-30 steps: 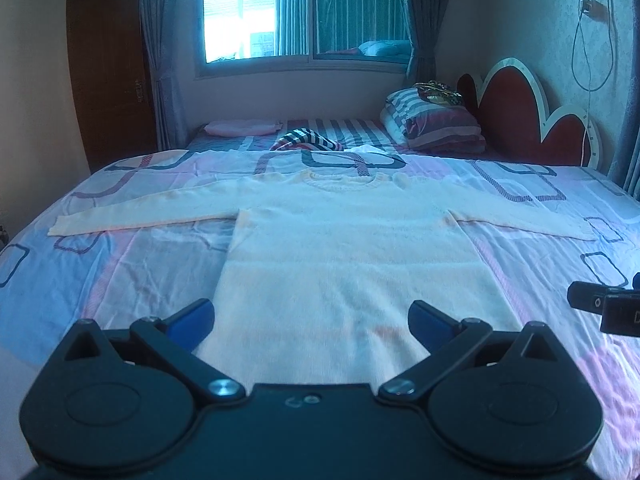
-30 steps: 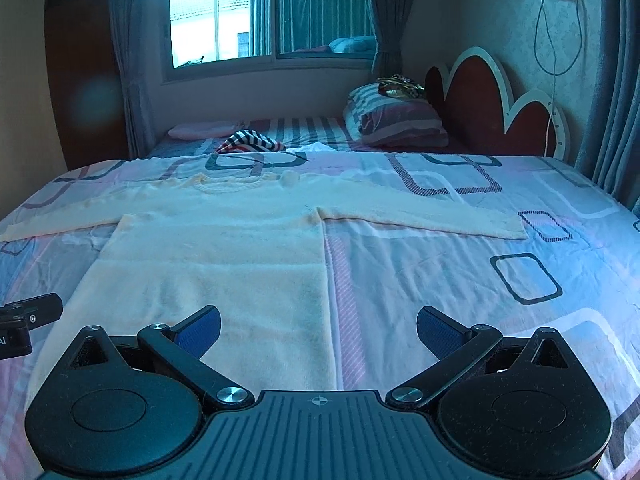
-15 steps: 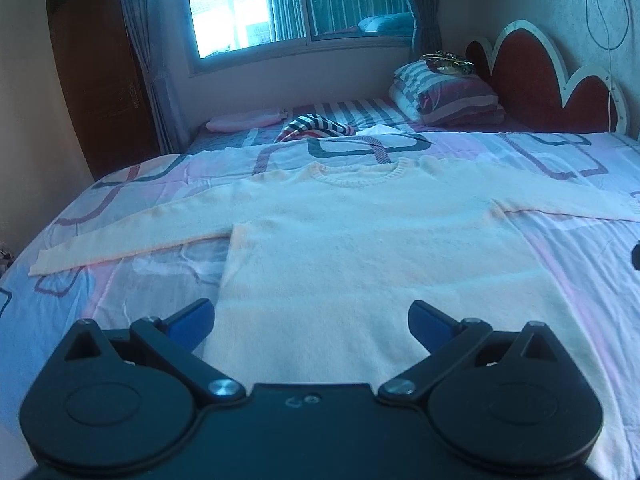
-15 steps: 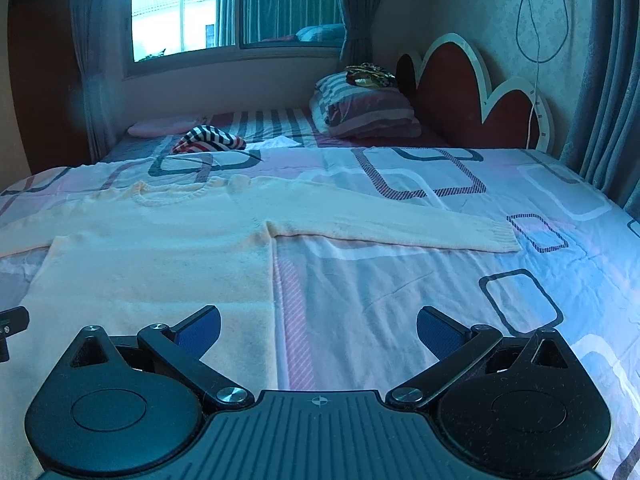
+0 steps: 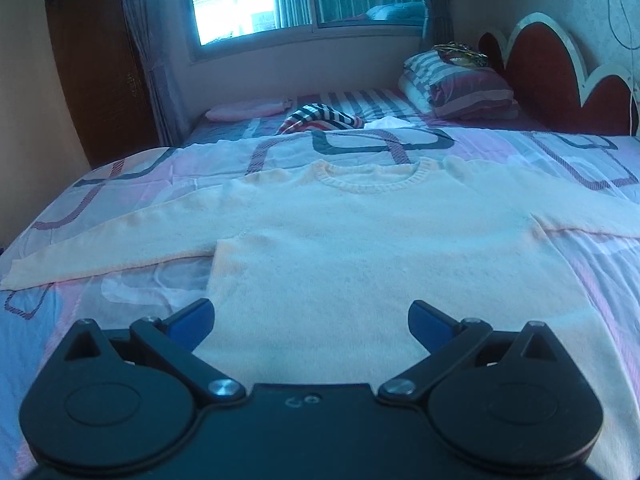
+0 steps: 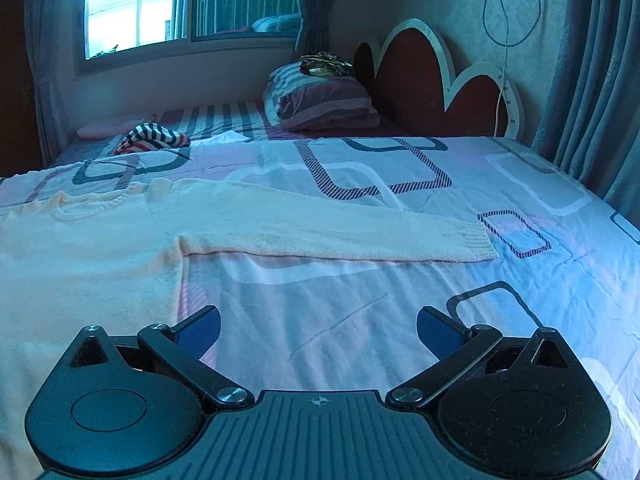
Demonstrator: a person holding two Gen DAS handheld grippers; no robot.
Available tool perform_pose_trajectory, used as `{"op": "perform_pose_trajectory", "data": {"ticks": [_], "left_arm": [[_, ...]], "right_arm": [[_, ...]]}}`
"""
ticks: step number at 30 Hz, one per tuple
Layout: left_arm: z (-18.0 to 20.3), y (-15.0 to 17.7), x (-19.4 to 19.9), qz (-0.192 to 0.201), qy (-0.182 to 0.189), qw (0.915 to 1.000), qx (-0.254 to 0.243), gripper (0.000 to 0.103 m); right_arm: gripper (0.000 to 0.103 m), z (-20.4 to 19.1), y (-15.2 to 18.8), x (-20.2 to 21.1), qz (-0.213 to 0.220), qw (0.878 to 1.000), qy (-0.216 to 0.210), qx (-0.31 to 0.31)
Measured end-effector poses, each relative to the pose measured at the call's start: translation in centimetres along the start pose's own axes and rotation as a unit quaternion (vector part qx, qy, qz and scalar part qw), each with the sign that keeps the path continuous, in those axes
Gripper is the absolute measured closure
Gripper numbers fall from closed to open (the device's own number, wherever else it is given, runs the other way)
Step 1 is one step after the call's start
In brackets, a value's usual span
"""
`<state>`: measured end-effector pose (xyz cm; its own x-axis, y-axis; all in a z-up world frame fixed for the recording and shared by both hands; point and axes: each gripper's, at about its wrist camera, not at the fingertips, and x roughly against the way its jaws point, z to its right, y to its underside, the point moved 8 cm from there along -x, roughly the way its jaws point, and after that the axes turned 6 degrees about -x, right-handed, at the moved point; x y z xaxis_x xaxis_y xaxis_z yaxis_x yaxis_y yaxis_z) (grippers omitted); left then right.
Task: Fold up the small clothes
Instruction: 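Move the right gripper toward the cuff of the sweater sleeve, then close the right gripper on the ribbed sleeve cuff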
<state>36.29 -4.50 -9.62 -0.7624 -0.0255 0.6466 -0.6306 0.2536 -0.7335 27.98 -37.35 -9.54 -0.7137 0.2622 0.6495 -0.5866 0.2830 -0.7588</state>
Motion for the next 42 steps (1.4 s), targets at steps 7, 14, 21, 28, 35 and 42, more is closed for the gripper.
{"op": "perform_pose_trajectory", "data": {"ticks": [7,14,21,28,35,42], "left_arm": [[-0.8,-1.0,-2.6,-0.003,-0.014,0.9998,0.014,0.001],[-1.2,-1.4,-4.3,0.006,-0.036,0.9991,0.022,0.001],[-2.3,-1.4,-7.3,-0.028,-0.025,0.9980,0.051,0.001],[-4.3,-1.3,-9.5,-0.042,-0.059,0.9956,0.060,0.001],[-5.1,-1.6,-10.5,-0.041,-0.072,0.9940,0.072,0.003],[-5.2,-1.5,-11.3,-0.051,-0.072,0.9937,0.069,0.003]], "right_arm": [[0.000,1.5,-1.9,-3.9,0.012,1.000,0.005,-0.006],[0.000,4.5,-3.5,-7.0,0.047,0.997,0.005,-0.054],[0.000,8.7,-4.6,-10.8,0.034,0.994,0.031,-0.102],[0.000,14.6,-5.2,-13.8,0.034,0.979,0.059,-0.193],[0.038,19.7,-3.6,-14.5,0.014,0.957,0.062,-0.284],[0.039,20.5,-3.7,-14.8,0.030,0.950,0.037,-0.308]]}}
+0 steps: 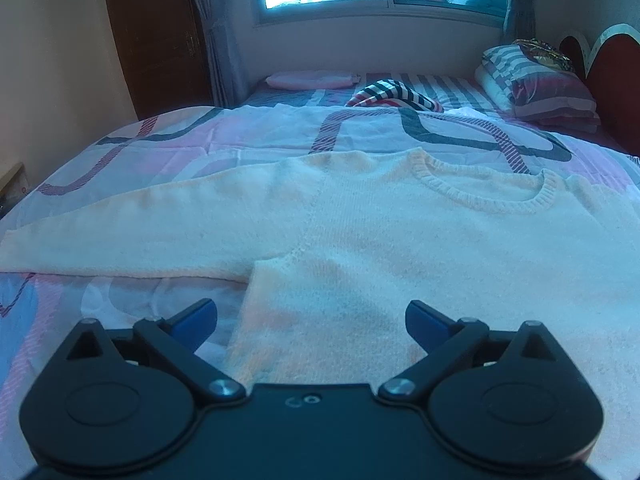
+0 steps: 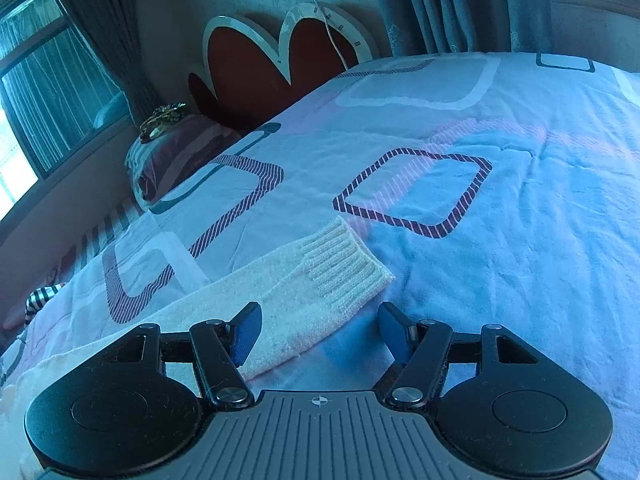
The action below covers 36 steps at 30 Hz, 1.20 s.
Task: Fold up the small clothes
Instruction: 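Close the right gripper on the ribbed sleeve cuff, then carry the held sleeve across the sweater body and open the right gripper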
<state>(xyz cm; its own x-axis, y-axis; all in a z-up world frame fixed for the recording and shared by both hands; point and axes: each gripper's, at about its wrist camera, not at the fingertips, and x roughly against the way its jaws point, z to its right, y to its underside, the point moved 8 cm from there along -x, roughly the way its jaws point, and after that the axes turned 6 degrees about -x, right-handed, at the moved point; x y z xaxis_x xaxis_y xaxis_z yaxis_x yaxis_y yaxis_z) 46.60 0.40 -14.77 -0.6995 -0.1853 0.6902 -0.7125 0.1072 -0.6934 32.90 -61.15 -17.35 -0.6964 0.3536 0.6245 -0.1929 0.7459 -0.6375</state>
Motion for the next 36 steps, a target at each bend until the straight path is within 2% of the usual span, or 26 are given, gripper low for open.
{"op": "perform_pose_trajectory", "data": {"ticks": [1,3,4,5,7,9,12,17,18,19,24,26,30,34,36], "left_arm": [[-0.1,0.1,-0.1,-0.003,0.000,1.0000,0.001,0.003],[-0.4,0.1,-0.1,-0.005,-0.004,1.0000,0.004,0.003],[-0.7,0.1,-0.1,-0.005,-0.012,0.9999,0.004,0.003],[-1.0,0.0,0.0,-0.004,-0.020,0.9998,0.002,0.003],[-1.6,0.0,0.0,-0.003,-0.019,0.9998,0.001,0.002],[-2.1,0.4,-0.4,-0.012,-0.012,0.9998,-0.004,0.002],[-2.7,0.9,-0.6,-0.025,0.004,0.9997,-0.005,0.002],[-4.3,0.7,-0.1,-0.026,-0.007,0.9995,-0.014,0.002],[-4.6,0.6,0.0,-0.023,-0.008,0.9996,-0.013,0.002],[-5.0,0.5,0.0,-0.020,-0.004,0.9997,-0.010,0.001],[-6.6,0.2,-0.1,-0.017,0.026,0.9995,0.005,0.001],[-7.2,0.1,0.1,-0.009,0.024,0.9997,-0.004,0.001],[-8.5,0.3,-0.2,-0.015,0.041,0.9990,-0.006,0.001],[-10.7,0.5,-0.4,-0.008,0.018,0.9998,-0.003,0.001],[-11.6,0.6,-0.5,-0.006,0.021,0.9997,0.005,0.001]], "right_arm": [[0.039,0.0,-0.1,-0.2,0.000,1.000,-0.005,-0.005],[0.049,-0.1,-0.2,-0.6,0.000,1.000,-0.012,-0.014],[0.065,0.0,-0.1,-0.8,-0.001,1.000,-0.011,-0.018],[0.075,0.1,-0.2,-1.2,0.001,1.000,-0.009,-0.020],[0.080,-0.2,-0.4,-1.5,0.005,1.000,-0.006,-0.014],[0.099,-1.2,-0.3,-1.7,-0.001,1.000,-0.004,0.009],[0.101,-3.8,0.0,-1.6,0.000,0.999,-0.016,0.040],[0.101,-10.4,2.5,-1.0,-0.009,0.995,-0.056,0.085],[0.101,-10.4,2.5,-1.0,-0.009,0.995,-0.056,0.085],[0.101,-13.5,4.2,-0.3,-0.017,0.991,-0.077,0.106],[0.101,-21.7,10.0,1.8,-0.047,0.977,-0.126,0.163],[0.101,-24.6,12.6,2.5,-0.061,0.971,-0.144,0.183],[0.101,-29.3,17.7,3.9,-0.083,0.958,-0.169,0.217],[0.101,-33.1,22.4,5.2,-0.105,0.945,-0.191,0.242],[0.101,-34.8,24.6,5.7,-0.112,0.939,-0.200,0.256]]}}
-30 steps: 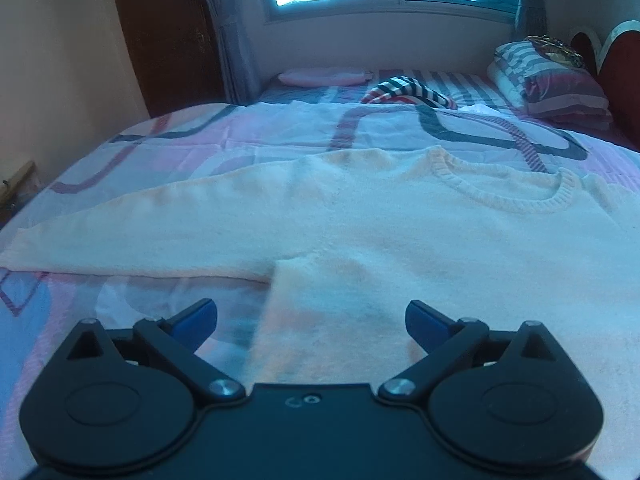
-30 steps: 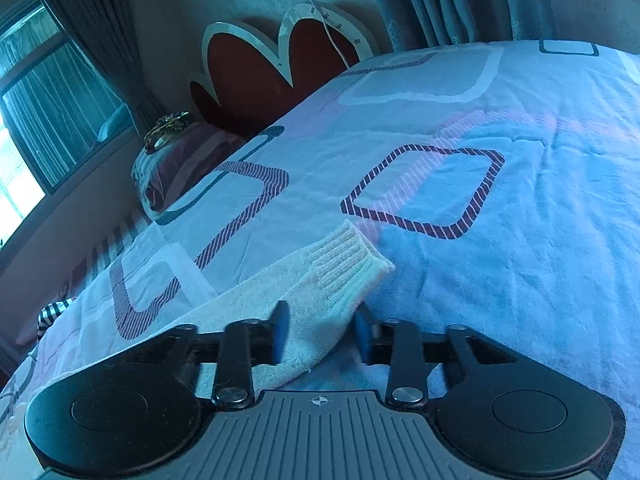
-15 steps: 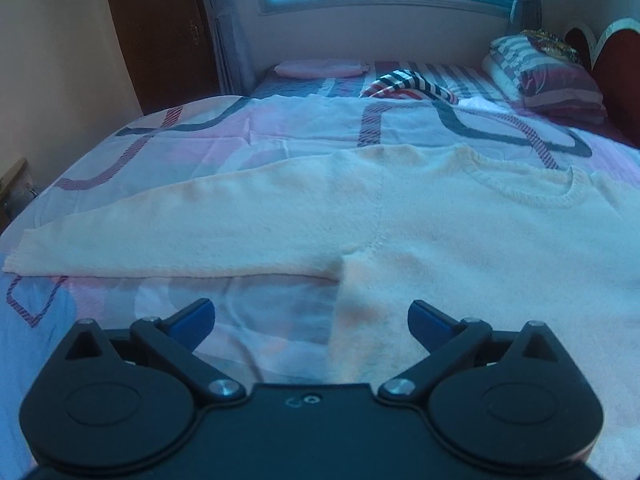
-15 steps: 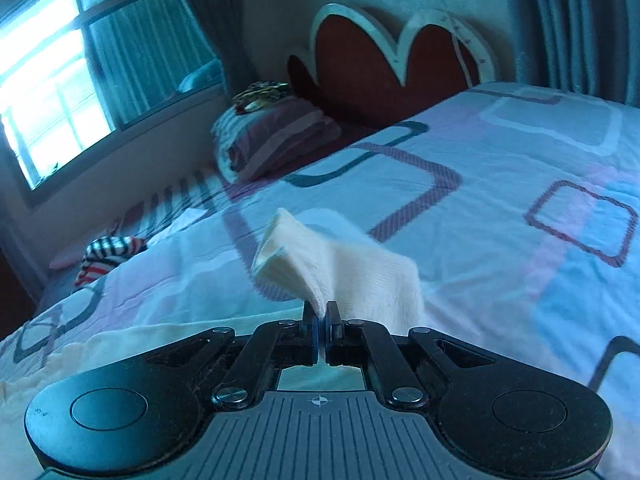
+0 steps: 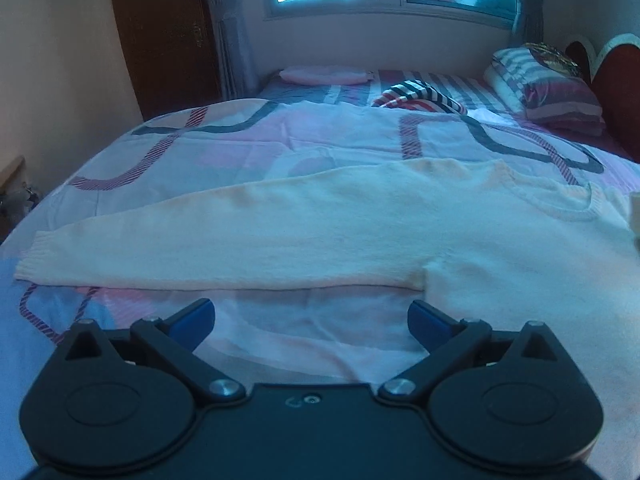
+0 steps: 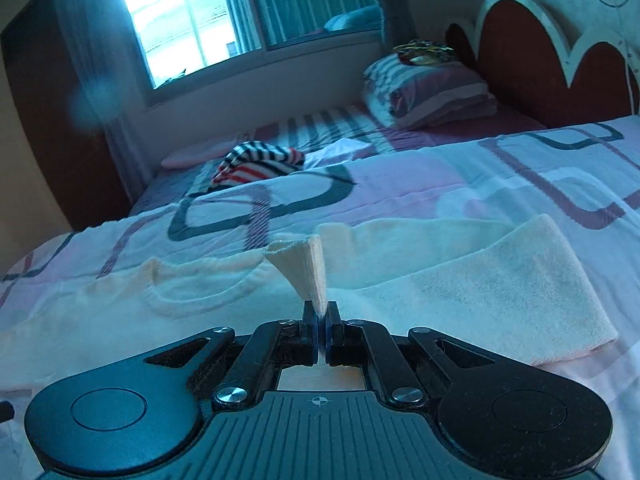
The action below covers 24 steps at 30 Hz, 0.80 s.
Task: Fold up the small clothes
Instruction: 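Carry the held sleeve across the sweater body and open the right gripper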
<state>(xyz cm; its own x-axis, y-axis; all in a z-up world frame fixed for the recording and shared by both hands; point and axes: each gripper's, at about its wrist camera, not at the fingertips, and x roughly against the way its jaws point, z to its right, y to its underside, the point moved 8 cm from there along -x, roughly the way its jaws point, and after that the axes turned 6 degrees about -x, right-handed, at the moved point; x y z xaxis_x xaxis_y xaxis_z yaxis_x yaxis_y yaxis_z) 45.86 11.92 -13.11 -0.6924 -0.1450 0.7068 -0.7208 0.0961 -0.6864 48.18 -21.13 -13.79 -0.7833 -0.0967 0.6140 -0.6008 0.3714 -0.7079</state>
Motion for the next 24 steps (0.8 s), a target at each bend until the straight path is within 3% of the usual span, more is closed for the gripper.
{"op": "perform_pose_trajectory", "data": {"ticks": [7,22,24], "left_arm": [[-2.2,0.5,0.0,0.001,0.004,0.9999,-0.014,0.001],[-5.6,0.7,-0.1,0.001,0.016,0.9996,0.024,0.001],[-5.4,0.5,0.0,0.003,0.021,0.9994,0.027,0.001]], "right_arm": [[0.101,-6.5,2.7,-2.2,-0.022,0.999,-0.029,0.024],[0.100,-15.9,7.1,-5.3,-0.064,0.992,-0.080,0.069],[0.092,-16.7,7.8,-5.5,-0.073,0.989,-0.089,0.091]]}}
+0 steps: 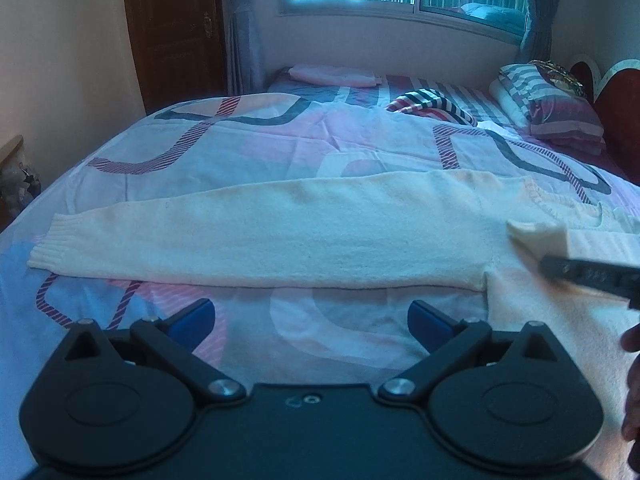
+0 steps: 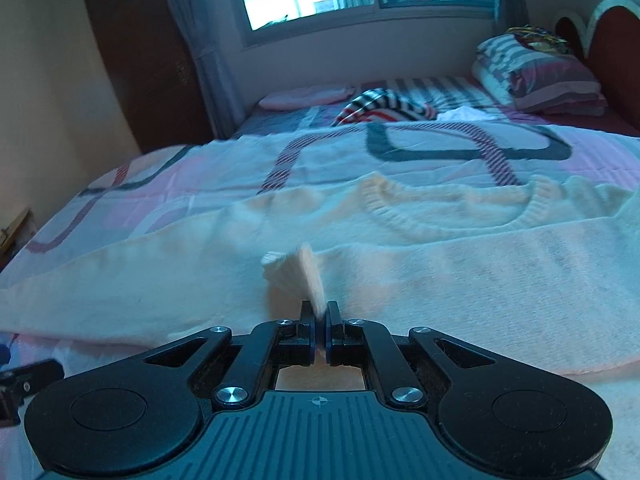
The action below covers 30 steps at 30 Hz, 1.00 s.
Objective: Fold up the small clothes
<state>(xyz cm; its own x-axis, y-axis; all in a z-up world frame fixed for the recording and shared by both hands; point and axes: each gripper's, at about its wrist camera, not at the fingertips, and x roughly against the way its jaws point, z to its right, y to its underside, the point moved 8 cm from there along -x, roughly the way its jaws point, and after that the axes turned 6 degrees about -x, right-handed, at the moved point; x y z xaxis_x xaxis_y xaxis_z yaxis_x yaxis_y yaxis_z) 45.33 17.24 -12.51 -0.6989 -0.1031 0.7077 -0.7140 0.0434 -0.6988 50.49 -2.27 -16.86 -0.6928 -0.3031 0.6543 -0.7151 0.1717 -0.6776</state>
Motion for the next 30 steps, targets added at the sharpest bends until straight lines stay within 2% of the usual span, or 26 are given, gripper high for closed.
{"op": "perform_pose_trajectory", "data": {"ticks": [1,2,4,7,8,13,15,16,21,23,25,26,27,30], "left_arm": [[0.2,-0.1,0.0,0.001,0.003,1.0000,0.001,0.001],[0.4,-0.2,0.1,0.002,0.005,1.0000,0.003,0.001],[1.3,-0.6,0.2,0.005,0.017,0.9998,0.008,0.002],[3.7,-1.5,0.0,0.013,0.048,0.9987,0.013,0.010],[4.8,-1.9,0.1,0.016,0.064,0.9978,0.014,0.016],[11.1,-3.0,-0.4,0.014,0.156,0.9875,0.023,0.027],[13.1,-2.9,-1.2,0.002,0.163,0.9866,0.011,0.045],[13.8,-2.8,-1.6,-0.006,0.164,0.9864,0.009,0.049],[15.7,-2.2,-3.6,-0.034,0.173,0.9839,0.028,0.060],[15.9,-2.2,-4.2,-0.037,0.174,0.9831,0.044,0.061],[16.4,-2.5,-4.6,-0.033,0.168,0.9839,0.053,0.070],[16.5,-2.7,-4.9,-0.032,0.166,0.9841,0.055,0.080],[16.7,-2.8,-5.0,-0.029,0.167,0.9839,0.058,0.095],[16.2,-3.8,-4.0,0.013,0.154,0.9853,0.073,0.096]], "right_arm": [[0.075,-0.2,0.0,0.2,0.003,1.000,-0.012,0.006],[0.068,-0.2,0.1,0.7,0.007,1.000,-0.018,0.005],[0.068,0.6,-0.1,1.7,0.023,1.000,-0.012,-0.002],[0.068,2.9,-0.6,4.1,0.049,0.998,-0.013,-0.034],[0.069,4.1,-0.8,5.0,0.058,0.997,-0.006,-0.046],[0.069,9.4,-1.3,8.9,0.087,0.992,0.024,-0.087],[0.069,11.9,-1.5,10.6,0.099,0.989,0.057,-0.098],[0.069,13.3,-1.6,11.3,0.105,0.986,0.074,-0.108],[0.069,20.9,-1.6,15.1,0.132,0.966,0.138,-0.173],[0.069,23.5,-1.4,16.0,0.135,0.959,0.155,-0.195],[0.069,25.5,-1.2,17.0,0.138,0.953,0.166,-0.212],[0.069,26.3,-1.2,17.4,0.138,0.951,0.169,-0.221],[0.069,27.0,-1.1,17.7,0.138,0.949,0.170,-0.228],[0.069,27.9,-0.9,18.0,0.137,0.947,0.171,-0.236]]}}
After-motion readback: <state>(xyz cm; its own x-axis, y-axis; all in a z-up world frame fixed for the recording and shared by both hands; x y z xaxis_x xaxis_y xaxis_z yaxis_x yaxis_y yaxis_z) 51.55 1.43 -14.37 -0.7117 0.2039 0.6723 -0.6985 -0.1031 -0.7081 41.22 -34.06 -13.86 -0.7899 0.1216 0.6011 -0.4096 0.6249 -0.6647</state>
